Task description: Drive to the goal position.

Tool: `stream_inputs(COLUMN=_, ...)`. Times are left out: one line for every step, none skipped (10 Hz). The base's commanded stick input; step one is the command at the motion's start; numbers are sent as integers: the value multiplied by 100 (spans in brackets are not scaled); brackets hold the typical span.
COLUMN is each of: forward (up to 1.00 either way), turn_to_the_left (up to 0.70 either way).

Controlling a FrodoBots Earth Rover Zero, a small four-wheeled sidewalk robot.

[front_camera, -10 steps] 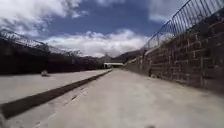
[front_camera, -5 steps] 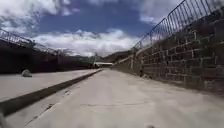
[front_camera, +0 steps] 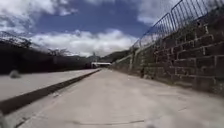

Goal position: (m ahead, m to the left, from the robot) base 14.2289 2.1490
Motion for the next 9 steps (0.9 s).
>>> stream_inputs(forward=100, turn_to_the_left=0)
stream_inputs(forward=100, turn_to_the_left=0)
stream_inputs(forward=100, turn_to_the_left=0)
stream_inputs(forward=100, turn_to_the_left=0)
stream_inputs(forward=100, turn_to_the_left=0)
stream_inputs(forward=100, turn_to_the_left=0)
stream_inputs(forward=100, turn_to_the_left=0)
stream_inputs(forward=100, turn_to_the_left=0)
stream_inputs(forward=100, turn_to_the_left=0)
